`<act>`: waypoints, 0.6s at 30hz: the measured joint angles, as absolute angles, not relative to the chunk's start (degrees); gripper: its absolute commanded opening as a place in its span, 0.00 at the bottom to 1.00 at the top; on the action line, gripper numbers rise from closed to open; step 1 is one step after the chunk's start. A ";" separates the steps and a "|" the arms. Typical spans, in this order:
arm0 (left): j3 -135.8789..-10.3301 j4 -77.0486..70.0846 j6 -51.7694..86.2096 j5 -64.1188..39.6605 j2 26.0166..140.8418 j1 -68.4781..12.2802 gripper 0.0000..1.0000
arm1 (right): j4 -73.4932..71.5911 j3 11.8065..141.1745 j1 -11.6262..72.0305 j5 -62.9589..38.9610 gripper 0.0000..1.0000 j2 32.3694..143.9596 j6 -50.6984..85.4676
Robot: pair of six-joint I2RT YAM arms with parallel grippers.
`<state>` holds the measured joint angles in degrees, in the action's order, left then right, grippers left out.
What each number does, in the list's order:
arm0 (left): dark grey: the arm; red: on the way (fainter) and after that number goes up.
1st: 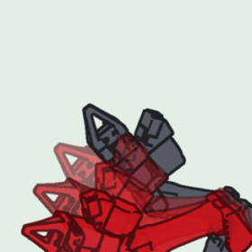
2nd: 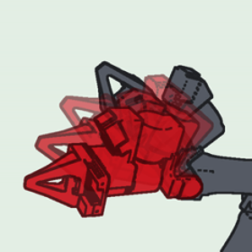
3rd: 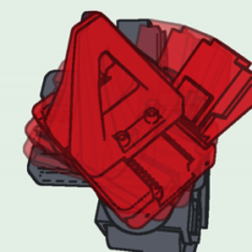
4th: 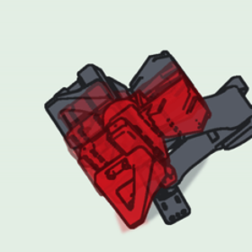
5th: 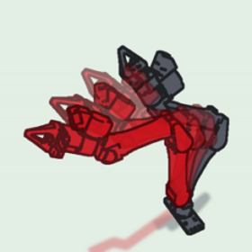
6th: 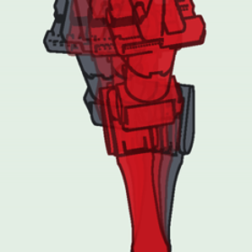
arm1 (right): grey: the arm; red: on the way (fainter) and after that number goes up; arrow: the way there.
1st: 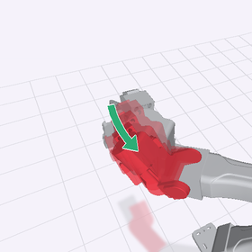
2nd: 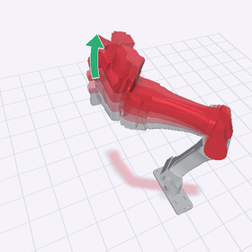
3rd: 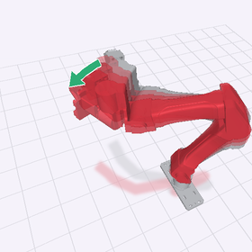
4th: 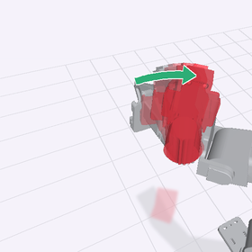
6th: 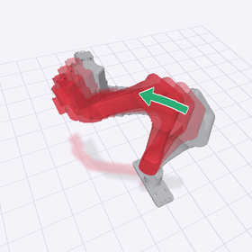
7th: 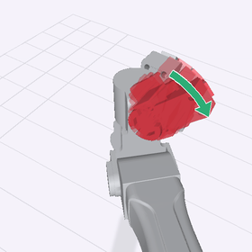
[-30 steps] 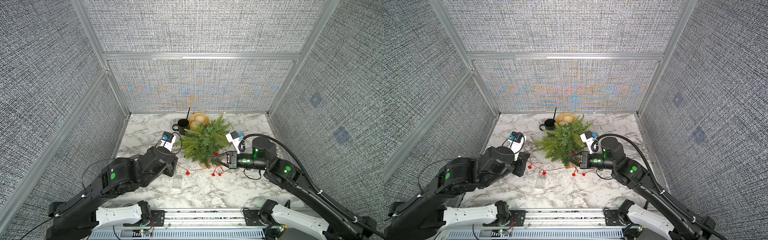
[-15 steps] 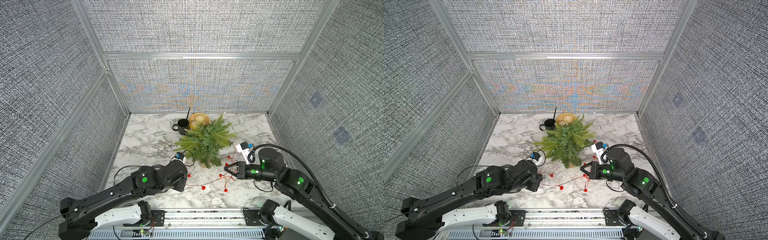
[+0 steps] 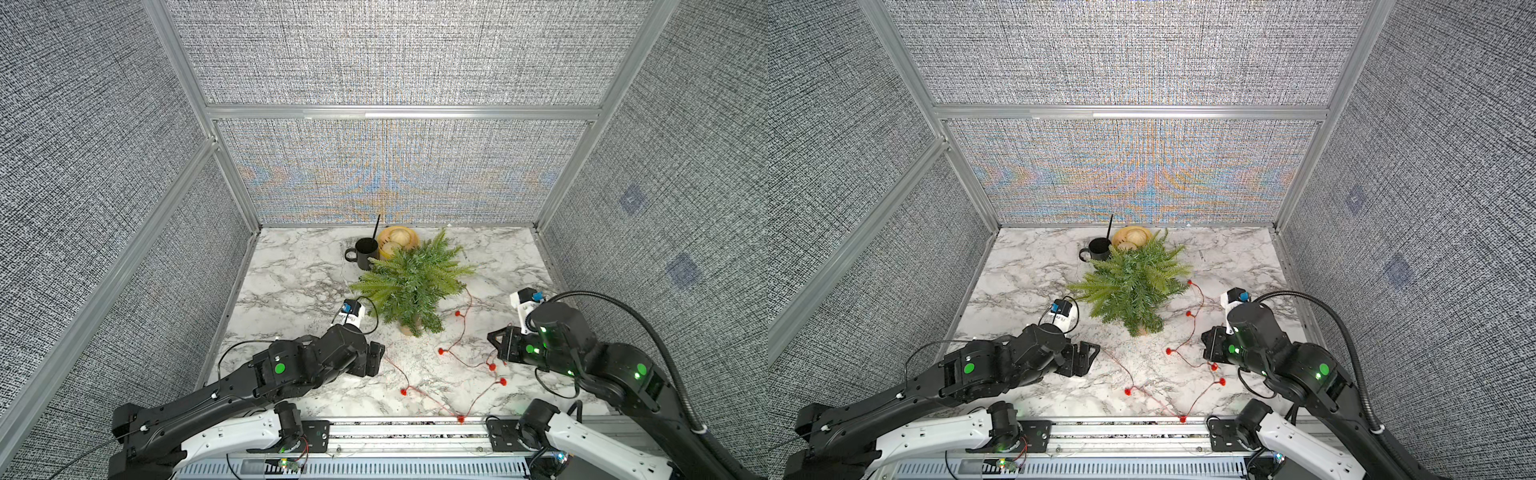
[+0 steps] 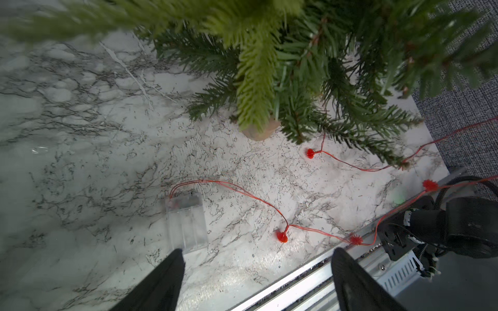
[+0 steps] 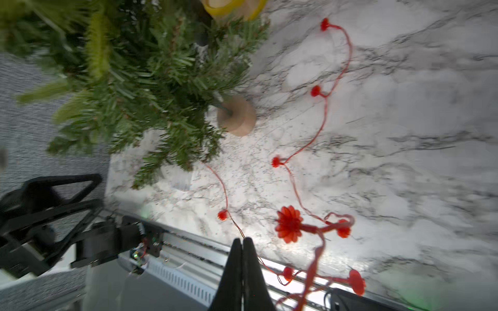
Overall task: Remove string lights from the small christmas tree
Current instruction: Remove the light string from the Christmas tree.
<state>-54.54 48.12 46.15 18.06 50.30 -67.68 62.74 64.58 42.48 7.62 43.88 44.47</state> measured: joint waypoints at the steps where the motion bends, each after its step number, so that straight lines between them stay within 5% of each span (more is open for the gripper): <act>1: -55.02 48.10 45.36 18.28 50.83 -67.20 0.86 | 63.61 65.69 42.13 9.85 0.00 45.93 43.59; 6: -55.92 46.61 43.83 16.73 51.92 -61.23 0.84 | 63.46 69.80 33.63 15.68 0.00 56.27 36.84; 18: -54.52 43.22 40.71 9.80 51.35 -50.50 0.81 | 50.37 72.55 7.14 8.75 0.00 71.18 26.33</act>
<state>-54.52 43.22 40.71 9.80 51.35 -50.50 50.37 72.55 7.14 8.75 71.18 26.33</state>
